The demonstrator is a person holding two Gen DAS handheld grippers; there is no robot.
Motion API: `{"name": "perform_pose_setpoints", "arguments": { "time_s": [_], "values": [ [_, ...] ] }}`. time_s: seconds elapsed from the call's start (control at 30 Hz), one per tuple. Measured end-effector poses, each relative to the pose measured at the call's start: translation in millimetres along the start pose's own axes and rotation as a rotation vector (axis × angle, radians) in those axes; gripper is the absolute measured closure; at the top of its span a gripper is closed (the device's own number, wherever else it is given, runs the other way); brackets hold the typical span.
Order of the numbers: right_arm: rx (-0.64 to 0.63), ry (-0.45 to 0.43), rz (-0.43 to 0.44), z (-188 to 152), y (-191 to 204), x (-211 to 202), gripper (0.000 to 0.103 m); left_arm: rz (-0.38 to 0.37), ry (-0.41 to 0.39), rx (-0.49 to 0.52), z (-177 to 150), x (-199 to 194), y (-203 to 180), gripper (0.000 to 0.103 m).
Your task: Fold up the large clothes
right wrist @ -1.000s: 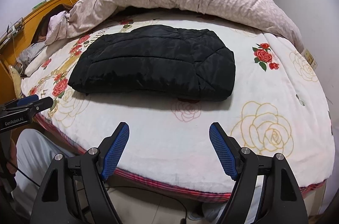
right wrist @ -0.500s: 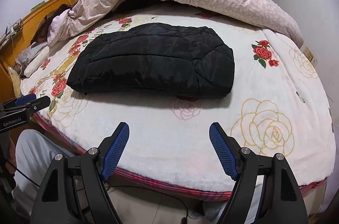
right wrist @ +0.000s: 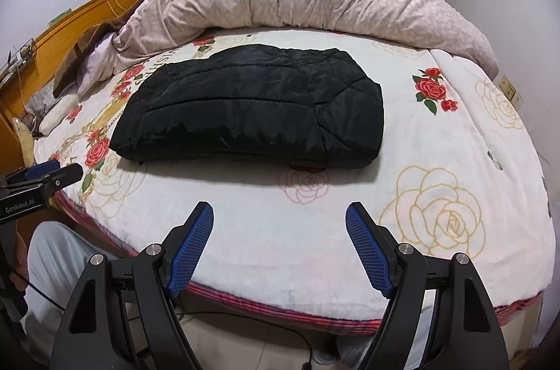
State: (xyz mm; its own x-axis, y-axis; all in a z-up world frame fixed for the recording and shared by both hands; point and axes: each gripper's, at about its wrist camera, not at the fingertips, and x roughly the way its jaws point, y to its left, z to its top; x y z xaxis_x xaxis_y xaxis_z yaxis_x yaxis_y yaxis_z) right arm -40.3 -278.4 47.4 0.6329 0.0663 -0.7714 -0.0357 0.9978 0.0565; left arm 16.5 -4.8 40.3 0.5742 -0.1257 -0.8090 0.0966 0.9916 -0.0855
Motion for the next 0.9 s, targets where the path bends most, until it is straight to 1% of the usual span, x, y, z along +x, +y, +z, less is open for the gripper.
{"name": "perform_pose_setpoints", "arguments": {
  "time_s": [0.1,0.37,0.9],
  "values": [
    [-0.004,-0.001,0.004,0.7,1.1,0.2,0.025,-0.008,0.012,-0.010,-1.2,2.3,1.1,0.020],
    [-0.009,-0.001,0.003,0.4,3.8,0.9,0.025,0.005,0.024,-0.017,-4.0,5.3,1.9,0.020],
    [-0.014,0.003,0.004,2.1,2.7,2.7,0.025,0.025,0.017,-0.029,-4.0,5.7,2.3,0.020]
  ]
}}
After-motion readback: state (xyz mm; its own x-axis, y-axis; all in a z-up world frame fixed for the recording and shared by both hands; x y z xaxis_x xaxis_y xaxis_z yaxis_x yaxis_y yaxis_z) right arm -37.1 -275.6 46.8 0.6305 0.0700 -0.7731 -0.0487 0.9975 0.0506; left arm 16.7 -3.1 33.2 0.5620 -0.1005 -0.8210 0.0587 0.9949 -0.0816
